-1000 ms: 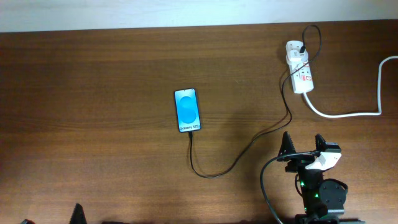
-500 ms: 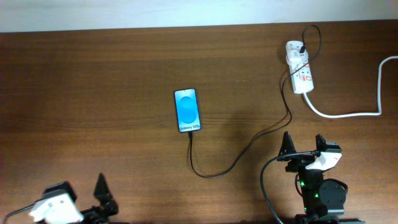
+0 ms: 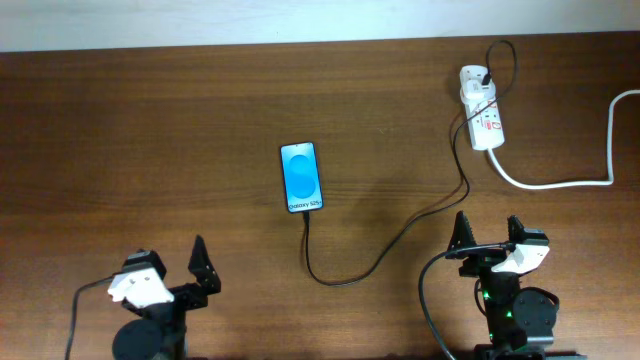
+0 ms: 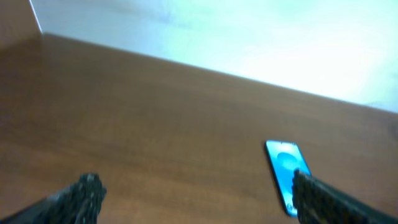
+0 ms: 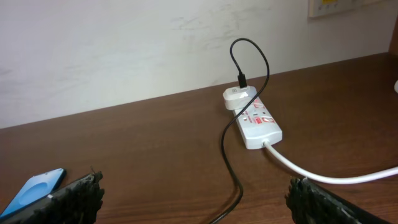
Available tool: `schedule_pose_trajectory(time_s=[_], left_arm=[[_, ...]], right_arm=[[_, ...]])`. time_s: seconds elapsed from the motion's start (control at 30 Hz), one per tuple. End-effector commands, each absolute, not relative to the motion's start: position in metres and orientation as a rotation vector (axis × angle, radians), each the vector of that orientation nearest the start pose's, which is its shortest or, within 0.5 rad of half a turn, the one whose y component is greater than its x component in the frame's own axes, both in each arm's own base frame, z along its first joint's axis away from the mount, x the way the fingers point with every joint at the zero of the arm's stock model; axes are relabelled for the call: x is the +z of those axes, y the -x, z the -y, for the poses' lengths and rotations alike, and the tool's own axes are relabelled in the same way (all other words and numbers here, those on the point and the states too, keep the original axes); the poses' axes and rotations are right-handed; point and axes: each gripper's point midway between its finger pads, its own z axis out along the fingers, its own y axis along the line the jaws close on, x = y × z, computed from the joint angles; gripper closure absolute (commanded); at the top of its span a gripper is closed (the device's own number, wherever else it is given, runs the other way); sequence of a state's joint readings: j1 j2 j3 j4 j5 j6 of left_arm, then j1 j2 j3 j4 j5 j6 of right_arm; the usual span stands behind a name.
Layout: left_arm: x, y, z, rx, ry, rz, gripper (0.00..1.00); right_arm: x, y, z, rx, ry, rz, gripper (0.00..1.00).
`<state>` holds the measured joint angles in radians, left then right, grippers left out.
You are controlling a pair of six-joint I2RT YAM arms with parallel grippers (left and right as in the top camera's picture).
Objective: Plug charger to phone and switch on socket
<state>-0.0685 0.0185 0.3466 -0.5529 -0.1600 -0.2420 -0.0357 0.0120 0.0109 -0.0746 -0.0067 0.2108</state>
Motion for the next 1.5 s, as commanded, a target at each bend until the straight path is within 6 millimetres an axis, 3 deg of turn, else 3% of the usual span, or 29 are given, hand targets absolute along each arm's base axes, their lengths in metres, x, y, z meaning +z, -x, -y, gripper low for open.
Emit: schedule_pose_trajectory(time_s=[0.0, 0.37, 0.67, 0.83, 1.0, 1.47], left_arm=[[0.181, -0.220, -0.012, -0.080, 0.255, -1.756, 0.01], [0.151, -0.238, -0.011, -0.081, 0.256, -1.719, 0.01], [0.160, -0.245, -0.011, -0.099, 0.252, -1.615, 0.01], [0.160, -0.245, -0.010, -0.099, 0.244, -1.617, 0.01], [0.158, -0.246, 0.002, -0.070, 0.106, -1.642, 0.01], [0.157, -0.246, 0.003, -0.077, 0.095, -1.644, 0.01]], right_arm=[[0.156, -0.246, 0.011, 0.131, -0.216, -1.637, 0.02], [0.156, -0.246, 0.011, 0.131, -0.216, -1.637, 0.02], [0.156, -0.246, 0.011, 0.131, -0.216, -1.637, 0.02], [0.156, -0.246, 0.011, 0.131, -0.216, -1.637, 0.02], [0.156, -0.246, 0.011, 0.131, -0.216, -1.637, 0.02], [0.156, -0.246, 0.011, 0.131, -0.216, -1.637, 0.02]])
